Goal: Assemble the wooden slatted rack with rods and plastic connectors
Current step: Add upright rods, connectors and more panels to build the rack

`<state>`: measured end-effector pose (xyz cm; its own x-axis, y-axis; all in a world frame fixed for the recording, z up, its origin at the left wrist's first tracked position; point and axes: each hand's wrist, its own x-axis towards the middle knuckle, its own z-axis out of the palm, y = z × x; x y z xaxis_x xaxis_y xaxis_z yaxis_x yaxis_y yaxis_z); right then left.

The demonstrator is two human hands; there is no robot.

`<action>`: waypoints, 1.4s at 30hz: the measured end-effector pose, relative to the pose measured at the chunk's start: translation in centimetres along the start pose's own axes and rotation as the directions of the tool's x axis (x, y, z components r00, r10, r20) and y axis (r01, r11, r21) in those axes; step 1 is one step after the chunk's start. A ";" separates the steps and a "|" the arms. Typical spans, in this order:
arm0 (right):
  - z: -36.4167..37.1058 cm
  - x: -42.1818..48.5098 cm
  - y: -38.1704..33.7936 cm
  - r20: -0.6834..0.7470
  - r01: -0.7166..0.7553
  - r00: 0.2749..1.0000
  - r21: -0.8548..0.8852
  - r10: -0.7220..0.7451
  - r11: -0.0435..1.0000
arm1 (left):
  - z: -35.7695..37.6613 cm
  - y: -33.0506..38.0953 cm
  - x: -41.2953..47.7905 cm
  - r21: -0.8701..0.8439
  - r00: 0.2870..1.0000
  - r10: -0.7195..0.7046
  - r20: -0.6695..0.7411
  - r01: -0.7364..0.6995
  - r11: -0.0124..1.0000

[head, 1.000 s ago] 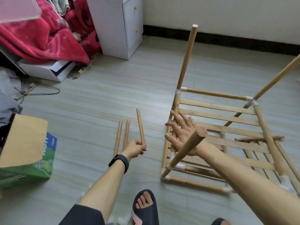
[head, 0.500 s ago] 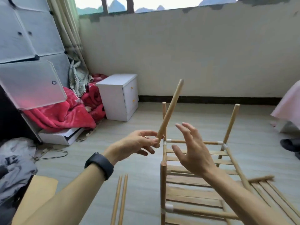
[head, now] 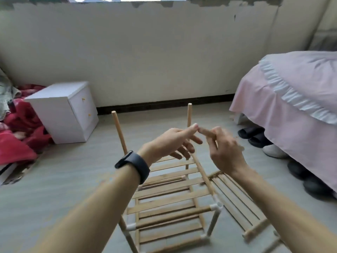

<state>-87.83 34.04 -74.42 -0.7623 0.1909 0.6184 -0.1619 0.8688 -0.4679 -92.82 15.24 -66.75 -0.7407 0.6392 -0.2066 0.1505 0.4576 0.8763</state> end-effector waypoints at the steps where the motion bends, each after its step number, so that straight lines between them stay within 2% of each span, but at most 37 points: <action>1: -0.7 -0.4 1.1 -0.011 -0.162 0.986 0.127 0.164 0.979 | 1.6 -1.1 1.2 0.039 0.999 -0.002 -0.038 0.004 0.999; 2: -1.4 -0.9 2.0 -0.012 -0.304 0.946 0.312 0.323 0.900 | 3.4 -2.7 2.4 0.159 0.997 0.001 -0.076 0.012 0.987; 3: -2.0 -1.3 2.7 0.006 -0.396 0.889 0.512 0.458 0.762 | 5.2 -4.9 3.6 0.336 0.995 -0.008 -0.100 0.041 0.941; 5: -3.1 -2.5 3.3 0.093 -0.447 0.776 0.780 0.624 0.439 | 8.9 -9.7 4.8 0.620 0.988 -0.117 -0.104 0.156 0.769; 6: -3.3 -3.2 3.5 0.122 -0.438 0.742 0.833 0.659 0.339 | 10.5 -11.9 5.1 0.676 0.978 -0.181 -0.106 0.204 0.708; 8: -3.4 -4.5 3.5 0.154 -0.414 0.717 0.879 0.680 0.237 | 13.2 -15.7 5.3 0.682 0.961 -0.250 -0.121 0.263 0.683; 10: -3.0 -5.3 3.7 0.166 -0.387 0.712 0.904 0.682 0.184 | 14.9 -18.1 5.2 0.659 0.957 -0.245 -0.154 0.285 0.696; 13: -2.1 -5.7 3.9 0.151 -0.364 0.727 0.912 0.670 0.189 | 15.5 -19.4 5.2 0.648 0.957 -0.191 -0.219 0.289 0.704; 21: 0.7 -6.7 5.0 0.149 -0.381 0.776 0.885 0.612 0.268 | 15.5 -20.0 5.4 0.649 0.952 -0.167 -0.256 0.297 0.701; 25: 1.2 -6.7 4.6 0.188 -0.362 0.861 0.880 0.473 0.309 | 15.5 -20.2 5.7 0.663 0.951 -0.180 -0.253 0.306 0.683; 27: 1.8 -6.8 4.1 0.214 -0.362 0.897 0.859 0.388 0.362 | 15.7 -20.3 5.8 0.668 0.949 -0.185 -0.255 0.312 0.676; 33: 4.1 -6.2 3.0 0.315 -0.420 0.904 0.777 0.289 0.468 | 16.0 -20.4 5.9 0.667 0.946 -0.196 -0.257 0.321 0.673; 36: 4.1 -5.8 4.0 0.293 -0.425 0.891 0.808 0.347 0.409 | 15.7 -20.6 5.6 0.670 0.951 -0.195 -0.242 0.308 0.675; 39: 3.2 -6.7 5.4 0.242 -0.370 0.889 0.880 0.389 0.298 | 15.5 -20.6 5.7 0.669 0.953 -0.193 -0.235 0.302 0.679; 41: 2.8 -8.0 5.7 0.219 -0.324 0.907 0.909 0.359 0.263 | 15.7 -20.5 5.8 0.665 0.952 -0.182 -0.244 0.301 0.683; 42: 2.8 -8.6 5.5 0.209 -0.305 0.922 0.910 0.326 0.279 | 15.9 -20.5 5.8 0.662 0.952 -0.175 -0.253 0.302 0.686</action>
<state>-83.91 35.84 -84.09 -0.8867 0.3639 0.2853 -0.3828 -0.2319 -0.8942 -89.84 19.39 -92.83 -0.8967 0.3722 -0.2396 0.3134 0.9160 0.2504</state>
